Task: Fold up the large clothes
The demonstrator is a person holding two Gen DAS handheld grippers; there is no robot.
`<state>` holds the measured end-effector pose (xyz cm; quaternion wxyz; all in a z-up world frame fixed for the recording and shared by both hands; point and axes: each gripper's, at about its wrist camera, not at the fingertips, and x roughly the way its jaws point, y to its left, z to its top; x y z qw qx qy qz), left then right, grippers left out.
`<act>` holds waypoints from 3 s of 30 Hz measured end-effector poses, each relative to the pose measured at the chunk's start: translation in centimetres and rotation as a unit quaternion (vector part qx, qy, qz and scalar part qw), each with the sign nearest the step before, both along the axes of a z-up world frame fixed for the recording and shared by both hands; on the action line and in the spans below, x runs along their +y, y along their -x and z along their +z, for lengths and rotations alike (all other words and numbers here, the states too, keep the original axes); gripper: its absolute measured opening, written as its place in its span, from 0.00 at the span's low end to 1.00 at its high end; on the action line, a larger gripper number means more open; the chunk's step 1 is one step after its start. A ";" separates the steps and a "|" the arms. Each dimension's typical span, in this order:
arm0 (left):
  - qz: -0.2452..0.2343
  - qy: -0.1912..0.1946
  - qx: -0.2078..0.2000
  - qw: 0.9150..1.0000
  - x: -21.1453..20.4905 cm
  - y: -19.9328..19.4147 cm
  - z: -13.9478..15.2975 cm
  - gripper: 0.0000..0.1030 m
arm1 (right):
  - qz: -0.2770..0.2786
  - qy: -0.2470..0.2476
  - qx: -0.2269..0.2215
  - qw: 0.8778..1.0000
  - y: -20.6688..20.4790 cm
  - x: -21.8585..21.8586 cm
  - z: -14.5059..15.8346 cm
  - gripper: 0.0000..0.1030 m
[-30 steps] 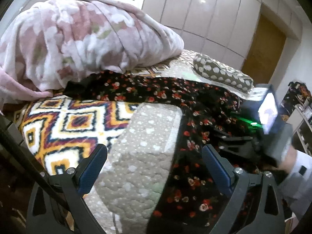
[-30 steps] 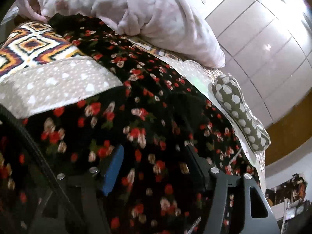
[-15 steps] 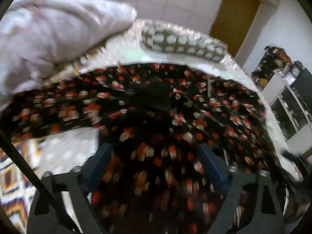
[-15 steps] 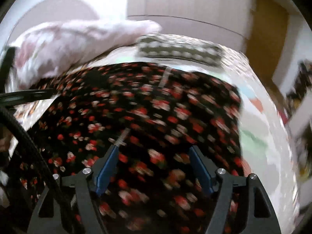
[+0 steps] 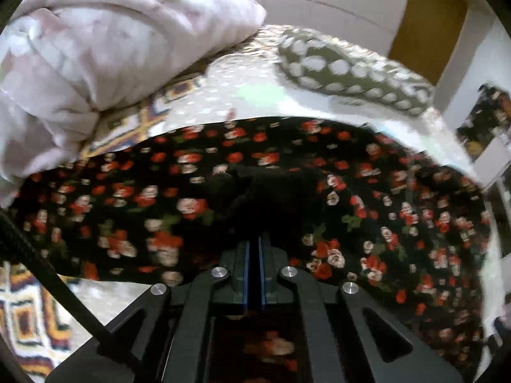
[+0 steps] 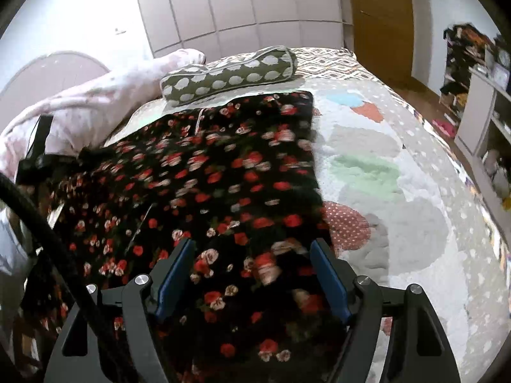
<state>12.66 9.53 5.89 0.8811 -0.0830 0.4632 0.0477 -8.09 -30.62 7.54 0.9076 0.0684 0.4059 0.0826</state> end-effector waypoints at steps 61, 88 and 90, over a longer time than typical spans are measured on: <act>-0.165 0.174 -0.062 0.969 -8.0 6.0 10.7 0.15 | -0.045 -0.061 0.009 0.997 4.3 1.6 -2.2 0.65; -0.032 0.074 -0.049 0.996 3.4 17.5 3.5 0.64 | -0.001 -0.056 0.045 0.997 -12.5 7.4 -2.0 0.62; -0.026 0.071 -0.051 0.996 4.0 17.6 3.3 0.64 | 0.010 -0.050 0.044 0.998 -12.7 8.3 -2.1 0.42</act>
